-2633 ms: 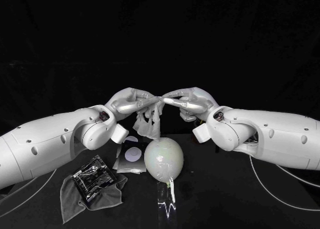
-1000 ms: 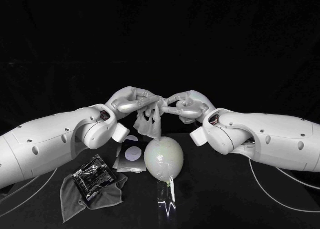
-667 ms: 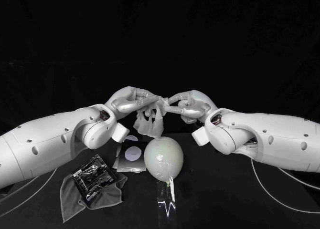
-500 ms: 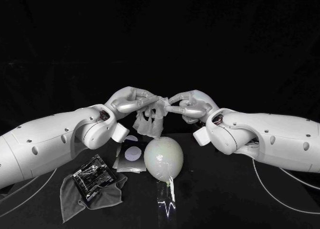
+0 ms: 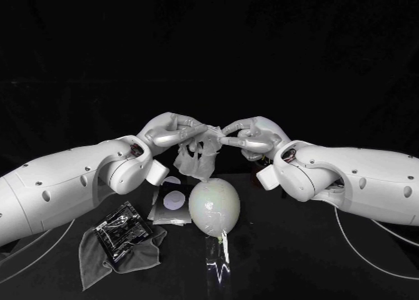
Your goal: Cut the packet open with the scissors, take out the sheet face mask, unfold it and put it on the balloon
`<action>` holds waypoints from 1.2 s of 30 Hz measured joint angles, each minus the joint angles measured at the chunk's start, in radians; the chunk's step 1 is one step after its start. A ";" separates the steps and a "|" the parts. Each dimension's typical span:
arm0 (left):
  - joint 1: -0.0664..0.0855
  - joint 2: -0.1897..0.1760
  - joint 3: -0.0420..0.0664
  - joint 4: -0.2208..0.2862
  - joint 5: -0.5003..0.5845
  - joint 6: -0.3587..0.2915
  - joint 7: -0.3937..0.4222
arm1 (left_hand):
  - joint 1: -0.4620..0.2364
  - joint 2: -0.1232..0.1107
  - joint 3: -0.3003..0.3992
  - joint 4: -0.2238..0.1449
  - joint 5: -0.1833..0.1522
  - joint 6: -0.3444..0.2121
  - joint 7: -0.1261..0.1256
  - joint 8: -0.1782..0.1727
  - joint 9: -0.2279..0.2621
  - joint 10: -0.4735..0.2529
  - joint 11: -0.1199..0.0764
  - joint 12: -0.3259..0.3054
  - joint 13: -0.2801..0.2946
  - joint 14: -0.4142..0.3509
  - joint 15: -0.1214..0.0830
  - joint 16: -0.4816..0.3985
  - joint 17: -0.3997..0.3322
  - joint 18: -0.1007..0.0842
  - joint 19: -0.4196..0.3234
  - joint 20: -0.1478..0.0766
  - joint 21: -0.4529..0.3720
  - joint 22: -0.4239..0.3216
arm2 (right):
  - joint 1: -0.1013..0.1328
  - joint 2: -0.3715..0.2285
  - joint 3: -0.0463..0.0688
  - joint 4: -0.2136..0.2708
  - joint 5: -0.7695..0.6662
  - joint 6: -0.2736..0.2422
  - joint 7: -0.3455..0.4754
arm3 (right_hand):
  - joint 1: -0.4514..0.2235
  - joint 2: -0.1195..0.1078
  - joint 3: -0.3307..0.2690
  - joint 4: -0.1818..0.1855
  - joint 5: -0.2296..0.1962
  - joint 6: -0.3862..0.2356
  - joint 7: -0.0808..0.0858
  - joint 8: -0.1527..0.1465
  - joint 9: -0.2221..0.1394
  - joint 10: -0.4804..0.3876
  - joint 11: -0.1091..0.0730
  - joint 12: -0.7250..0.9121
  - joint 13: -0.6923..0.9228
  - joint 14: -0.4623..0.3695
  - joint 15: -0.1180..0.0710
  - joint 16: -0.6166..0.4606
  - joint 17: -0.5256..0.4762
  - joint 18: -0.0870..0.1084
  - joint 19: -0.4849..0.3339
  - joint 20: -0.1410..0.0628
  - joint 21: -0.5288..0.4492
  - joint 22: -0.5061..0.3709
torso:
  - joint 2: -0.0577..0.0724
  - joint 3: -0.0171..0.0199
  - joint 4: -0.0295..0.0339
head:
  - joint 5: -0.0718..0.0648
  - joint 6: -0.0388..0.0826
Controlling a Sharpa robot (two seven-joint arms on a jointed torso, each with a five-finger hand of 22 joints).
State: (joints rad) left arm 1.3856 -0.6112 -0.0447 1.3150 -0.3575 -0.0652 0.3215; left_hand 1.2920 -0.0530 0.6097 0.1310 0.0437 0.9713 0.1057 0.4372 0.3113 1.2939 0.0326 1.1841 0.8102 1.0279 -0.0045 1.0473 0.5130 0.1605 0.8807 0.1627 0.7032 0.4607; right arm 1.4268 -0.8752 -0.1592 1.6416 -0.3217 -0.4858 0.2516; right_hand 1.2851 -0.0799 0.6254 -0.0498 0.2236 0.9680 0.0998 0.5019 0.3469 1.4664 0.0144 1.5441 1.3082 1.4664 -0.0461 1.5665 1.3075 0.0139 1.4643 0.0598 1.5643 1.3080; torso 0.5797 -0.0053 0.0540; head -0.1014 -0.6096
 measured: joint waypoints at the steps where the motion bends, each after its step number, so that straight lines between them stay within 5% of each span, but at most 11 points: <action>1: 0.000 0.000 0.000 0.000 0.000 0.000 0.000 | 0.000 0.000 0.000 0.000 0.000 0.000 0.000 0.000 0.000 0.000 0.000 0.000 -0.001 0.000 0.000 0.000 0.000 0.000 0.000 0.000 0.000 0.000 | 0.001 -0.001 0.000 0.000 -0.002 0.001 0.000 | -0.002 0.002 0.003 -0.003 -0.006 0.000 0.000 0.002 0.000 0.000 0.000 0.000 0.000 0.000 0.000 0.000 0.000 0.000 0.000 0.000 0.000 0.000 | 0.000 0.0000 0.0001 | 0.000 0.000; 9: 0.000 0.003 0.000 -0.003 0.000 -0.003 0.000 | 0.000 0.000 -0.003 0.003 -0.002 -0.003 0.004 0.000 0.002 -0.010 0.005 -0.014 -0.031 0.001 0.002 -0.006 0.000 0.000 0.000 0.000 0.000 0.000 | 0.013 -0.007 0.001 0.000 -0.029 0.004 -0.010 | -0.005 0.005 0.026 -0.012 -0.032 -0.002 -0.002 0.010 -0.001 0.000 0.000 0.007 0.000 0.000 0.000 0.000 0.001 0.000 0.002 0.005 -0.001 -0.001 | 0.000 0.0000 0.0004 | -0.002 -0.001; 13: 0.000 0.003 0.000 -0.003 -0.001 -0.005 -0.001 | 0.000 0.000 -0.003 0.003 -0.002 -0.005 0.005 0.000 0.004 -0.097 0.018 -0.141 -0.211 -0.036 0.006 -0.043 -0.016 0.000 -0.026 0.008 -0.013 -0.008 | 0.024 -0.007 0.002 -0.004 -0.045 0.003 -0.023 | -0.009 0.009 0.038 -0.022 -0.048 -0.002 -0.002 0.016 -0.001 0.000 0.000 0.010 -0.001 0.000 0.000 0.001 0.001 0.000 0.002 0.005 0.003 -0.001 | 0.000 0.0001 0.0010 | -0.003 -0.002; 17: 0.000 0.004 0.001 -0.003 -0.002 -0.010 -0.001 | 0.000 0.000 -0.006 0.000 -0.002 -0.008 0.003 0.000 0.004 -0.134 0.024 -0.204 -0.285 -0.048 0.010 -0.061 -0.025 0.000 -0.040 0.015 -0.023 -0.016 | 0.033 -0.008 0.004 -0.008 -0.063 0.002 -0.040 | -0.009 0.009 0.046 -0.023 -0.054 -0.004 -0.004 0.016 0.000 0.000 0.000 0.014 -0.001 0.000 0.000 0.001 0.001 0.000 0.002 0.005 0.003 -0.001 | 0.000 -0.0001 0.0015 | -0.004 -0.002; 36: 0.001 0.007 0.001 -0.011 -0.002 -0.053 0.010 | 0.000 0.000 -0.008 -0.003 0.001 -0.015 0.003 -0.004 0.010 -0.143 0.021 -0.223 -0.302 -0.051 0.010 -0.068 -0.029 0.010 -0.043 0.018 -0.026 -0.020 | 0.096 -0.017 0.012 -0.019 -0.170 0.006 -0.142 | -0.009 0.009 0.067 -0.039 -0.079 -0.005 -0.005 0.021 -0.002 0.000 0.000 0.018 0.000 0.000 0.000 0.000 0.000 0.000 0.000 0.007 0.002 0.000 | 0.000 -0.0001 0.0012 | -0.004 -0.002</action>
State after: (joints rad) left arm 1.3865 -0.6041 -0.0442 1.3043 -0.3593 -0.1185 0.3312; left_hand 1.2919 -0.0531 0.6013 0.1283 0.0447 0.9567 0.1090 0.4332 0.3216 1.1509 0.0535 0.9610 0.5083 0.9769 0.0058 0.9794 0.4844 0.1700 0.8378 0.1805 0.6772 0.4409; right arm 1.5230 -0.8919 -0.1469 1.6225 -0.4916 -0.4793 0.1101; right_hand 1.2760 -0.0708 0.6923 -0.0885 0.1443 0.9626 0.0944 0.5226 0.3452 1.4662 0.0142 1.5624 1.3082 1.4663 -0.0461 1.5663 1.3073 0.0139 1.4642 0.0667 1.5663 1.3081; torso 0.5797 -0.0054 0.0552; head -0.1055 -0.6118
